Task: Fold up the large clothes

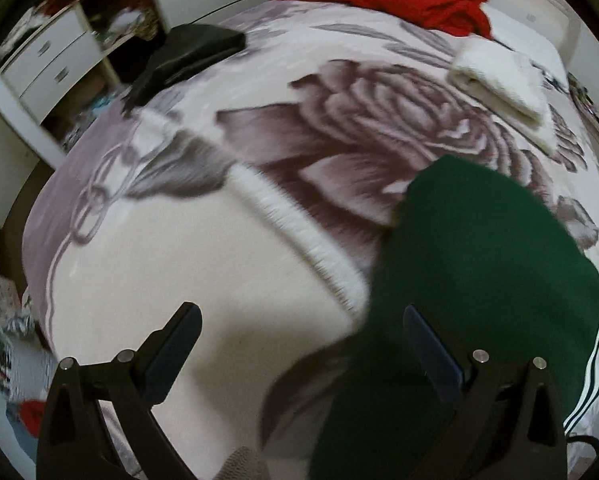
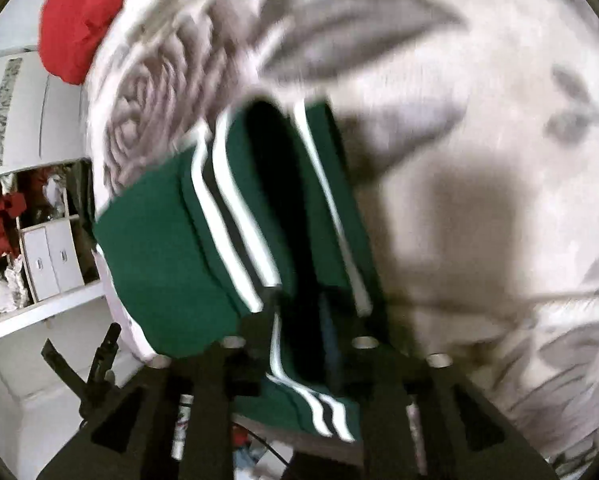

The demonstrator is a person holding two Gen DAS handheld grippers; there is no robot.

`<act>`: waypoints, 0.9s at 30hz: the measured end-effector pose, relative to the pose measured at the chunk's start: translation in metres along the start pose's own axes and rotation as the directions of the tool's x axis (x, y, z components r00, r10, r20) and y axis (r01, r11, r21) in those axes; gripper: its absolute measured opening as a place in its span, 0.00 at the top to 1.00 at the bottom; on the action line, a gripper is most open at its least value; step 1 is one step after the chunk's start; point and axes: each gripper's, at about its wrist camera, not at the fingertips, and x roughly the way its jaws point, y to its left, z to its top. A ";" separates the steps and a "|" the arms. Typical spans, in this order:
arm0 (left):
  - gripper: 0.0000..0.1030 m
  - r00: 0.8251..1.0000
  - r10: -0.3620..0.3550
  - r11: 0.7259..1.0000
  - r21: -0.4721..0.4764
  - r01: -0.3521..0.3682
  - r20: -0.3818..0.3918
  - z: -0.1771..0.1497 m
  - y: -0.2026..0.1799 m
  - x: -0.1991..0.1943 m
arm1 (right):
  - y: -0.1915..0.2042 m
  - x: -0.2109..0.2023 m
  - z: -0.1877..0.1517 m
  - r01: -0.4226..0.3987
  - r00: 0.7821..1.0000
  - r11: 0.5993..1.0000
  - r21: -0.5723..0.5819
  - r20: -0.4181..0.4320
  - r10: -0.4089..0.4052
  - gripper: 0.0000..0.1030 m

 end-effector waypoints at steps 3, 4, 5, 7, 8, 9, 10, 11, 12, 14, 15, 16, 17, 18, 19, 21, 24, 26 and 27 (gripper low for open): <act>0.00 1.000 -0.020 1.000 0.013 0.020 -0.008 0.010 -0.014 0.008 | -0.008 0.000 0.020 -0.075 0.997 0.997 -0.014 0.031 0.076 0.07; 0.00 1.000 -0.023 1.000 0.013 0.023 -0.016 0.012 -0.017 0.011 | -0.008 0.014 0.032 -0.097 0.995 0.995 -0.005 0.001 0.097 0.07; 0.00 0.999 -0.027 1.000 0.010 0.028 -0.025 0.015 -0.019 0.015 | -0.007 0.027 0.041 -0.107 0.994 0.994 0.008 -0.025 0.107 0.07; 0.00 0.999 -0.026 1.000 0.008 0.026 -0.039 0.017 -0.022 0.019 | -0.015 0.055 0.056 -0.145 0.985 0.989 0.021 -0.095 0.147 0.07; 0.00 0.999 -0.026 1.000 0.007 0.026 -0.040 0.018 -0.022 0.019 | -0.011 0.070 0.063 -0.195 0.972 0.980 0.023 -0.127 0.197 0.08; 0.00 0.999 -0.025 1.000 0.007 0.025 -0.039 0.019 -0.022 0.019 | -0.009 0.081 0.066 -0.240 0.960 0.971 0.017 -0.144 0.240 0.09; 0.00 0.999 -0.020 1.000 0.009 0.020 -0.040 0.020 -0.023 0.019 | -0.007 0.085 0.066 -0.226 0.966 0.974 0.001 -0.127 0.224 0.30; 0.00 0.999 -0.019 1.000 0.010 0.019 -0.040 0.020 -0.023 0.019 | -0.001 0.089 0.068 -0.230 0.967 0.973 -0.009 -0.118 0.227 0.53; 0.00 0.999 -0.018 1.000 0.013 0.018 -0.039 0.020 -0.023 0.019 | 0.009 0.092 0.069 -0.222 0.968 0.975 -0.007 -0.119 0.220 0.72; 0.00 0.999 -0.012 1.000 0.022 0.013 -0.039 0.021 -0.024 0.018 | 0.027 0.078 0.066 -0.215 0.974 0.976 -0.024 -0.073 0.213 0.80; 0.00 0.999 -0.011 1.000 0.025 0.013 -0.041 0.023 -0.024 0.019 | 0.040 0.071 0.065 -0.222 0.974 0.974 -0.048 -0.056 0.219 0.82; 0.00 0.999 -0.014 1.000 0.024 0.015 -0.041 0.024 -0.025 0.019 | 0.054 0.055 0.064 -0.232 0.973 0.969 -0.083 -0.034 0.230 0.83; 0.00 0.999 -0.017 1.000 0.022 0.018 -0.042 0.027 -0.026 0.019 | 0.054 0.038 0.059 -0.248 0.969 0.964 -0.097 -0.023 0.247 0.83; 0.00 0.999 -0.019 1.000 0.020 0.020 -0.042 0.029 -0.026 0.019 | 0.060 0.023 0.057 -0.263 0.965 0.958 -0.118 -0.008 0.264 0.84; 0.00 0.999 -0.022 1.000 0.018 0.023 -0.042 0.032 -0.028 0.020 | 0.070 0.012 0.060 -0.278 0.960 0.950 -0.139 0.003 0.281 0.84; 0.00 0.999 -0.024 1.000 0.015 0.025 -0.043 0.037 -0.031 0.026 | 0.081 0.004 0.072 -0.303 0.951 0.941 -0.154 0.012 0.308 0.84; 0.00 0.997 -0.039 0.999 0.013 0.040 -0.060 0.043 -0.035 0.040 | 0.081 0.001 0.088 -0.240 0.968 0.951 -0.195 0.027 0.250 0.84; 0.00 0.994 -0.064 0.998 0.010 0.065 -0.090 0.044 -0.037 0.053 | 0.074 0.032 0.112 -0.189 0.981 0.967 -0.171 -0.001 0.192 0.84; 0.00 0.991 -0.081 0.997 0.000 0.081 -0.110 0.045 -0.039 0.059 | 0.064 0.046 0.120 -0.166 0.986 0.975 -0.147 -0.015 0.166 0.84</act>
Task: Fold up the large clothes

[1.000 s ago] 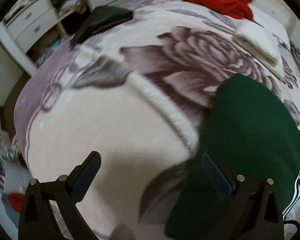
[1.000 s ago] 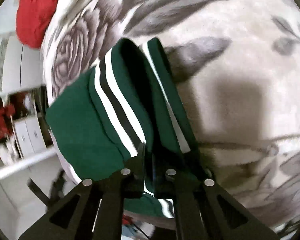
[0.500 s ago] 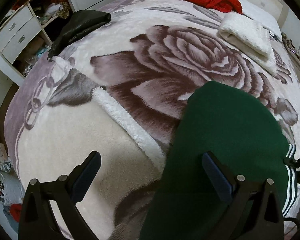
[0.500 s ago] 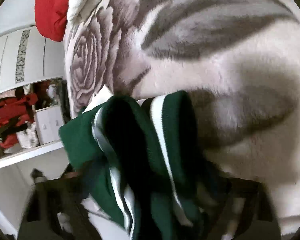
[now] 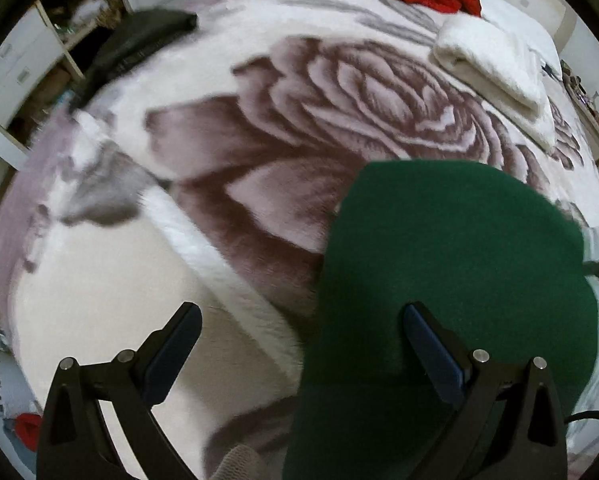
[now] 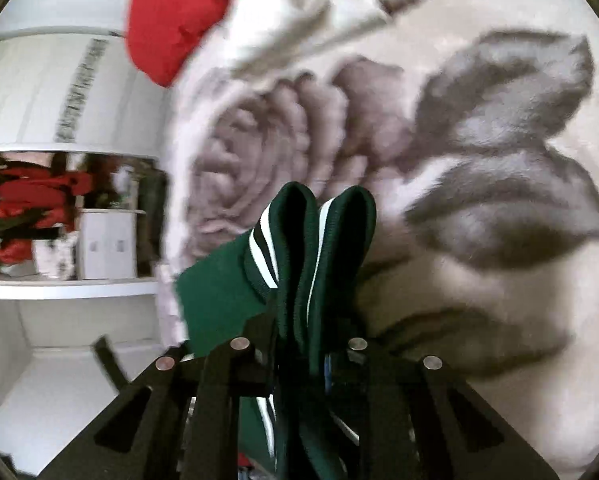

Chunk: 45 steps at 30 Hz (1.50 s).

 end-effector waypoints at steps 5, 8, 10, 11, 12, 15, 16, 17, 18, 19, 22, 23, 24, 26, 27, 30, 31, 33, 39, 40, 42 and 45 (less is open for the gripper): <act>0.00 1.000 0.013 1.000 0.019 -0.013 -0.013 0.001 -0.002 -0.005 | -0.045 0.027 0.013 -0.002 0.993 0.992 0.127 -0.118 0.017 0.60; 0.00 0.999 0.043 0.998 0.036 -0.043 0.012 -0.006 0.001 -0.022 | -0.055 -0.005 -0.004 -0.031 0.994 0.988 0.149 -0.096 0.045 0.38; 0.00 0.999 0.042 0.999 0.030 -0.043 0.024 -0.016 0.007 -0.033 | -0.065 -0.027 -0.028 -0.025 0.995 0.985 0.169 -0.094 0.041 0.23; 0.00 0.999 0.043 0.999 0.025 -0.043 0.020 -0.020 0.009 -0.035 | -0.070 -0.035 -0.044 -0.022 0.993 0.982 0.186 -0.107 0.043 0.23; 0.00 0.999 0.040 0.999 0.015 -0.041 0.008 -0.027 0.011 -0.038 | -0.078 -0.041 -0.061 -0.024 0.990 0.978 0.206 -0.128 0.051 0.23; 0.00 0.999 0.025 1.000 -0.004 -0.026 -0.037 -0.045 0.013 -0.035 | -0.095 -0.037 -0.108 -0.068 0.974 0.969 0.237 -0.195 0.116 0.23; 0.00 0.998 0.026 1.000 -0.004 -0.026 -0.051 -0.051 0.013 -0.033 | -0.098 -0.031 -0.121 -0.068 0.972 0.969 0.239 -0.203 0.118 0.20; 0.00 0.997 0.029 1.000 -0.003 -0.029 -0.065 -0.057 0.012 -0.029 | -0.101 -0.023 -0.128 -0.064 0.972 0.967 0.248 -0.206 0.117 0.18; 0.00 0.996 0.031 1.000 0.000 -0.031 -0.083 -0.062 0.010 -0.025 | -0.105 -0.014 -0.134 -0.085 0.969 0.960 0.265 -0.202 0.141 0.17; 0.00 0.995 0.028 1.000 0.000 -0.028 -0.093 -0.066 0.010 -0.022 | -0.110 -0.003 -0.140 -0.130 0.959 0.949 0.287 -0.206 0.194 0.17; 0.00 0.995 0.022 1.000 0.000 -0.022 -0.096 -0.069 0.011 -0.021 | -0.111 0.026 -0.151 -0.153 0.948 0.934 0.324 -0.219 0.231 0.23; 0.00 0.995 0.024 1.000 0.002 -0.024 -0.099 -0.068 0.011 -0.021 | -0.107 0.028 -0.153 -0.125 0.961 0.940 0.316 -0.198 0.194 0.35; 0.00 0.994 0.029 1.000 0.004 -0.029 -0.102 -0.067 0.012 -0.022 | -0.104 0.023 -0.159 -0.100 0.972 0.941 0.322 -0.170 0.162 0.53; 0.00 0.995 0.031 1.000 0.007 -0.031 -0.097 -0.064 0.014 -0.026 | -0.098 -0.002 -0.176 -0.136 0.980 0.911 0.388 -0.083 0.182 0.63; 0.00 0.995 0.033 0.999 0.013 -0.032 -0.093 -0.064 0.015 -0.027 | -0.092 -0.015 -0.184 -0.156 0.980 0.901 0.405 -0.052 0.193 0.65; 0.00 0.996 0.032 0.999 0.030 -0.030 -0.087 -0.065 0.016 -0.028 | -0.077 -0.040 -0.207 -0.130 0.988 0.904 0.408 -0.024 0.153 0.65; 0.00 0.995 0.035 0.999 0.039 -0.031 -0.093 -0.065 0.016 -0.025 | -0.080 -0.043 -0.218 -0.113 0.990 0.903 0.414 -0.031 0.137 0.66; 0.00 0.994 0.027 0.998 0.055 -0.021 -0.104 -0.067 0.014 -0.020 | -0.091 -0.038 -0.229 -0.036 0.996 0.910 0.413 -0.063 0.068 0.65; 0.00 0.994 0.024 0.998 0.062 -0.017 -0.107 -0.069 0.013 -0.017 | -0.131 -0.031 -0.244 0.020 0.987 0.871 0.491 -0.149 0.062 0.34; 0.00 0.994 0.017 0.998 0.054 -0.011 -0.109 -0.070 0.015 -0.018 | -0.132 -0.036 -0.247 0.034 0.987 0.870 0.492 -0.151 0.047 0.24; 0.00 0.993 0.003 0.999 0.032 0.001 -0.118 -0.071 0.018 -0.018 | -0.130 -0.052 -0.254 0.016 0.992 0.872 0.489 -0.115 0.047 0.22; 0.00 0.994 -0.002 1.000 0.015 0.003 -0.113 -0.070 0.019 -0.021 | -0.119 -0.066 -0.249 0.006 0.997 0.879 0.477 -0.074 0.033 0.22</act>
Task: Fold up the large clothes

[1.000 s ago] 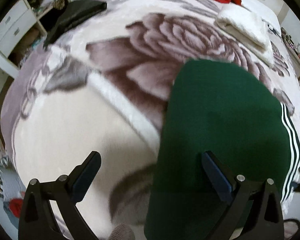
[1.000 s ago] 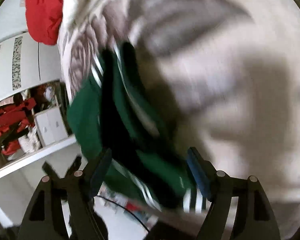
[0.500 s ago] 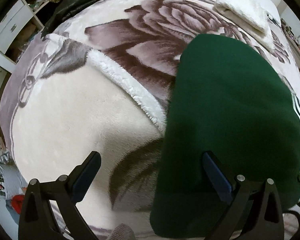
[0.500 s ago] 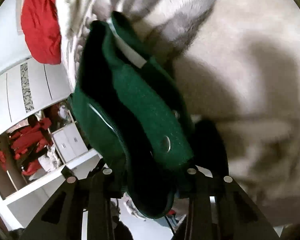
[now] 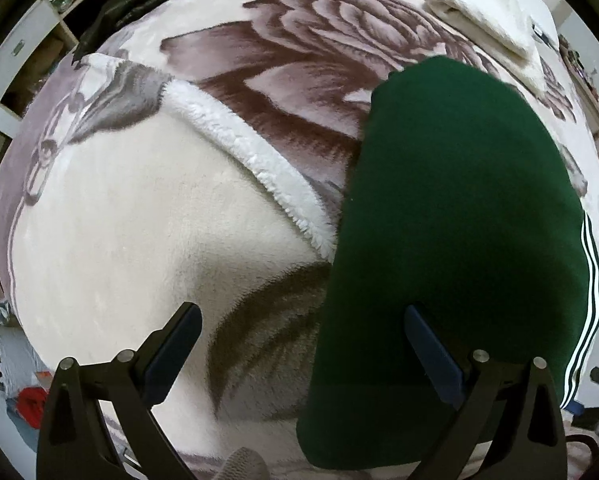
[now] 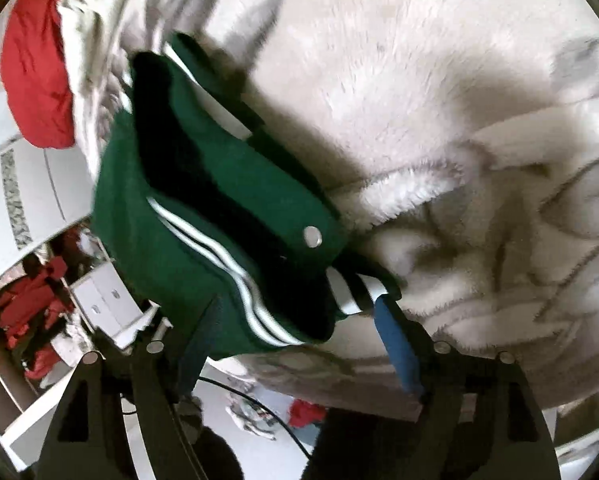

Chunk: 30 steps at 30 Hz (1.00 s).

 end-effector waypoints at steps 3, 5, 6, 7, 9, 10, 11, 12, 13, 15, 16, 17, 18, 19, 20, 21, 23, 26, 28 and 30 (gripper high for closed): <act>0.00 1.000 0.009 1.000 0.014 -0.010 0.022 0.011 -0.006 -0.002 | 0.027 -0.012 0.019 0.062 0.996 0.994 -0.085 0.070 -0.056 0.22; 0.00 0.999 0.045 0.999 0.026 -0.046 0.023 0.023 -0.014 0.003 | 0.060 -0.014 0.044 0.105 0.991 0.982 -0.156 0.101 -0.090 0.22; 0.00 0.997 0.071 0.997 0.041 -0.072 0.016 0.030 -0.020 0.009 | 0.070 -0.016 0.060 0.119 0.989 0.976 -0.182 0.108 -0.101 0.22; 0.00 0.995 0.097 0.994 0.054 -0.098 0.018 0.038 -0.027 0.017 | 0.085 -0.013 0.073 0.134 0.986 0.970 -0.204 0.122 -0.111 0.22; 0.00 0.992 0.123 0.990 0.070 -0.125 0.030 0.047 -0.035 0.025 | 0.117 -0.002 0.101 0.125 0.988 0.954 -0.271 0.116 -0.097 0.22; 0.00 0.990 0.133 0.987 0.080 -0.136 0.034 0.050 -0.038 0.028 | 0.130 0.005 0.110 0.137 0.988 0.950 -0.282 0.106 -0.111 0.22; 0.00 0.990 0.137 0.987 0.083 -0.140 0.041 0.051 -0.038 0.029 | 0.140 0.016 0.120 0.151 0.987 0.946 -0.286 0.091 -0.130 0.22; 0.00 0.989 0.137 0.987 0.084 -0.141 0.046 0.052 -0.038 0.029 | 0.147 0.026 0.129 0.160 0.987 0.944 -0.290 0.074 -0.145 0.23; 0.00 0.990 0.136 0.987 0.084 -0.139 0.045 0.052 -0.037 0.029 | 0.152 0.035 0.136 0.162 0.987 0.945 -0.282 0.058 -0.152 0.45; 0.00 0.991 0.128 0.988 0.082 -0.131 0.042 0.051 -0.033 0.026 | 0.161 0.042 0.136 0.174 0.985 0.938 -0.301 0.058 -0.165 0.97; 0.00 0.992 0.123 0.989 0.079 -0.126 0.040 0.050 -0.031 0.025 | 0.168 0.038 0.133 0.215 0.976 0.922 -0.321 0.092 -0.195 0.97; 0.00 0.992 0.118 0.990 0.076 -0.120 0.039 0.051 -0.031 0.024 | 0.177 0.030 0.129 0.248 0.967 0.907 -0.341 0.145 -0.210 0.98; 0.00 0.993 0.108 0.991 0.073 -0.111 0.038 0.052 -0.031 0.025 | 0.182 0.018 0.124 0.270 0.957 0.897 -0.349 0.199 -0.211 0.98; 0.00 0.994 0.098 0.992 0.075 -0.101 0.039 0.052 -0.032 0.026 | 0.182 0.010 0.121 0.277 0.952 0.899 -0.338 0.227 -0.208 0.98; 0.00 0.995 0.088 0.993 0.077 -0.091 0.042 0.052 -0.034 0.027 | 0.177 0.003 0.121 0.284 0.945 0.907 -0.312 0.253 -0.208 0.98; 0.00 0.996 0.081 0.994 0.076 -0.084 0.047 0.053 -0.036 0.028 | 0.170 0.003 0.124 0.289 0.943 0.910 -0.296 0.254 -0.217 0.98; 0.00 0.994 0.096 0.992 0.082 -0.100 0.046 0.054 -0.039 0.030 | 0.156 0.021 0.131 0.332 0.934 0.905 -0.264 0.230 -0.275 0.98; 0.00 0.995 0.095 0.991 0.091 -0.097 0.032 0.057 -0.037 0.024 | 0.161 0.040 0.132 0.394 0.918 0.855 -0.337 0.190 -0.348 0.97; 0.00 0.996 0.085 0.992 0.087 -0.087 0.030 0.062 -0.034 0.017 | 0.168 0.035 0.136 0.374 0.927 0.854 -0.362 0.142 -0.346 0.90; 0.00 0.998 0.065 0.994 0.081 -0.067 0.026 0.072 -0.033 0.016 | 0.169 0.021 0.138 0.362 0.932 0.866 -0.346 0.128 -0.338 0.78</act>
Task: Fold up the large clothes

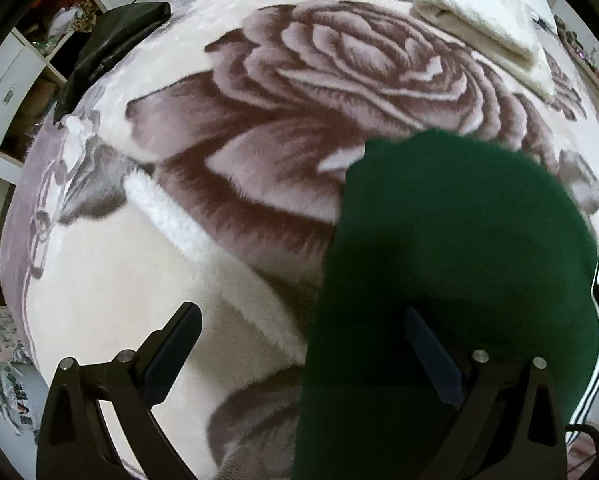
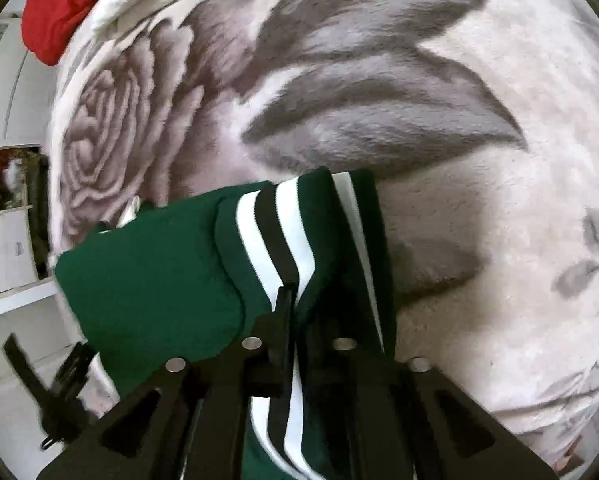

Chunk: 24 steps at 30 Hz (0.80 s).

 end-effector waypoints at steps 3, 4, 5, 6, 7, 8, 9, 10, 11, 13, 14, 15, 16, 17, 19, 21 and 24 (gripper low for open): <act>0.00 0.999 -0.030 1.000 -0.001 0.030 -0.033 0.024 -0.005 0.017 | -0.005 -0.015 0.003 -0.006 0.999 1.000 0.005 0.034 0.006 0.49; 0.00 0.999 -0.034 0.999 -0.004 0.034 -0.034 0.033 -0.007 0.026 | -0.010 -0.018 0.004 -0.015 0.999 1.000 0.014 0.044 0.015 0.34; 0.00 0.998 -0.048 0.999 -0.013 0.047 -0.028 0.041 -0.007 0.030 | -0.015 -0.017 0.006 -0.026 0.999 0.999 0.030 0.044 0.024 0.25; 0.00 0.997 -0.071 0.997 -0.029 0.070 -0.021 0.049 -0.005 0.035 | -0.021 -0.019 0.004 -0.042 0.998 0.998 0.046 0.047 0.040 0.15; 0.00 0.996 -0.087 0.995 -0.039 0.086 -0.023 0.055 -0.003 0.037 | -0.025 -0.019 0.005 -0.092 0.994 0.994 0.061 0.059 0.088 0.15; 0.00 0.994 -0.103 0.993 -0.052 0.102 -0.025 0.060 -0.001 0.039 | -0.027 -0.015 0.006 -0.134 0.990 0.989 0.067 0.058 0.130 0.15; 0.00 0.993 -0.117 0.991 -0.064 0.115 -0.028 0.063 0.001 0.040 | -0.032 -0.013 0.007 -0.165 0.986 0.983 0.076 0.049 0.161 0.15; 0.00 0.991 -0.129 0.990 -0.070 0.126 -0.032 0.065 0.002 0.040 | -0.036 -0.007 0.010 -0.192 0.981 0.977 0.092 0.038 0.189 0.14; 0.00 0.990 -0.134 0.989 -0.070 0.131 -0.033 0.065 0.003 0.040 | -0.038 -0.002 0.012 -0.207 0.978 0.973 0.103 0.038 0.204 0.14; 0.00 0.990 -0.139 0.988 -0.075 0.137 -0.027 0.063 0.004 0.040 | -0.042 0.015 0.021 -0.256 0.966 0.958 0.133 0.006 0.257 0.14; 0.00 0.990 -0.138 0.988 -0.077 0.136 -0.022 0.062 0.004 0.039 | -0.042 0.022 0.024 -0.281 0.958 0.948 0.146 -0.022 0.287 0.14; 0.00 0.991 -0.135 0.988 -0.077 0.133 -0.019 0.061 0.005 0.038 | -0.042 0.025 0.028 -0.282 0.958 0.947 0.151 -0.017 0.288 0.17; 0.00 0.991 -0.134 0.988 -0.075 0.132 -0.018 0.060 0.005 0.037 | -0.041 0.021 0.027 -0.258 0.966 0.955 0.143 0.029 0.257 0.49; 0.00 0.991 -0.132 0.989 -0.071 0.131 -0.016 0.060 0.005 0.036 | -0.036 0.017 0.026 -0.226 0.973 0.966 0.128 0.065 0.220 0.81; 0.00 0.993 -0.117 0.992 -0.046 0.117 -0.005 0.060 0.004 0.034 | -0.022 0.005 0.024 -0.187 0.980 0.974 0.130 0.091 0.176 0.91; 0.00 0.993 -0.119 0.993 -0.021 0.119 0.010 0.060 0.002 0.033 | -0.014 -0.010 0.023 -0.118 0.983 0.988 0.102 0.155 0.102 0.92; 0.00 0.994 -0.106 0.994 -0.005 0.106 0.020 0.061 -0.001 0.032 | -0.022 0.006 0.030 -0.073 0.992 0.988 0.135 0.110 0.058 0.92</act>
